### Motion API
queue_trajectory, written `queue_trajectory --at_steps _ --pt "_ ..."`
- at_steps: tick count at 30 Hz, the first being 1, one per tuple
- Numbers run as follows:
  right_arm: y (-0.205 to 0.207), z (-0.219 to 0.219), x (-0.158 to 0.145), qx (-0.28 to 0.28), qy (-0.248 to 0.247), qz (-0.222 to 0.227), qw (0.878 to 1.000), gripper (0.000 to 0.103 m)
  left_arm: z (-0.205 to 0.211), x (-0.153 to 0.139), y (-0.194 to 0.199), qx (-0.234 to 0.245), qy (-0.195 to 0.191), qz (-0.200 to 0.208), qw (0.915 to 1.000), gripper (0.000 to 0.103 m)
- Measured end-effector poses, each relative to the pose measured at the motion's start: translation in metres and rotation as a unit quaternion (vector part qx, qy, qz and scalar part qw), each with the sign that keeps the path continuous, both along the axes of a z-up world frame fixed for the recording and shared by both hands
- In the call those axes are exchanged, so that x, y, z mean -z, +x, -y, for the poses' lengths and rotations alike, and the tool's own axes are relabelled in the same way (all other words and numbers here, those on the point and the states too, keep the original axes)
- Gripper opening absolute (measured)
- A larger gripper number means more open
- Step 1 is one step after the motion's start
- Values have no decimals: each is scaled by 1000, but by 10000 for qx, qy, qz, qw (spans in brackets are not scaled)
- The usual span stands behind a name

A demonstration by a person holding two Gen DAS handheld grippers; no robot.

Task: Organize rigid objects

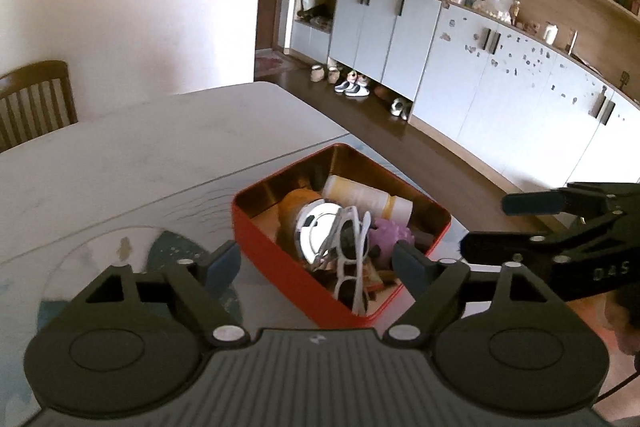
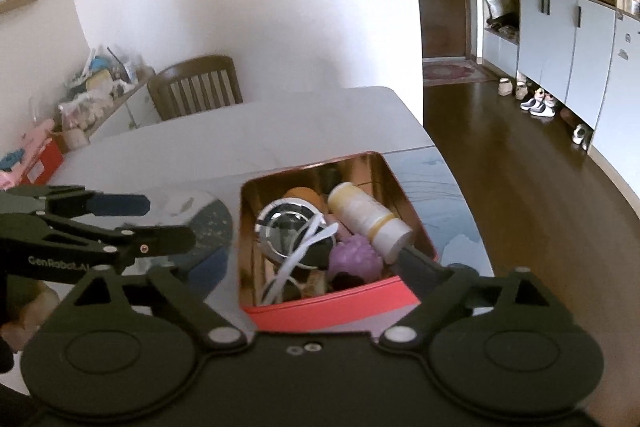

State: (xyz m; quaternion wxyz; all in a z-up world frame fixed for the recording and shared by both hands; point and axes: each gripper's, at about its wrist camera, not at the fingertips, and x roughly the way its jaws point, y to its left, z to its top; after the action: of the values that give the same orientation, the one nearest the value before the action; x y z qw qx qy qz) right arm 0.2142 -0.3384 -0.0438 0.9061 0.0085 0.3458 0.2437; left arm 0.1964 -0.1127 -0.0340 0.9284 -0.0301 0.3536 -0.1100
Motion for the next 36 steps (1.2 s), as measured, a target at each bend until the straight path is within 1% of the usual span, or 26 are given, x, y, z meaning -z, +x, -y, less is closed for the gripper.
queue_trajectory --at_steps 1,7,8,9,10,11,16,22,25,36 --pt "-3 -1 -1 48 35 18 10000 102 -2 0 -2 -4 17 0 10000 84" --pt "-20 -8 -5 359 176 102 9991 103 -14 -4 -18 105 -46 54 9999 85" --pt "-23 -9 -5 417 173 130 9989 103 -15 -4 -20 148 -53 71 9999 90" --pt "-26 -10 -6 475 176 152 9986 103 -16 -6 -23 166 -46 100 9998 97" --pt "-28 -12 -6 516 171 165 9984 103 -17 -6 -25 155 -35 140 9998 101" --pt "-31 -14 -7 564 155 188 9981 103 -19 -8 -28 175 -47 192 9997 103" --pt "-48 -22 -10 878 79 334 9955 103 -22 -13 -38 314 -117 251 9991 103" --pt "-63 -28 -13 1135 81 427 9926 103 -25 -20 -52 382 -3 427 9984 103" --pt "-70 -31 -13 1203 74 457 9917 103 -25 -23 -57 403 66 495 9979 103" --pt "-83 -43 -14 1292 -5 543 9901 103 -37 -28 -67 331 -44 624 9975 103"
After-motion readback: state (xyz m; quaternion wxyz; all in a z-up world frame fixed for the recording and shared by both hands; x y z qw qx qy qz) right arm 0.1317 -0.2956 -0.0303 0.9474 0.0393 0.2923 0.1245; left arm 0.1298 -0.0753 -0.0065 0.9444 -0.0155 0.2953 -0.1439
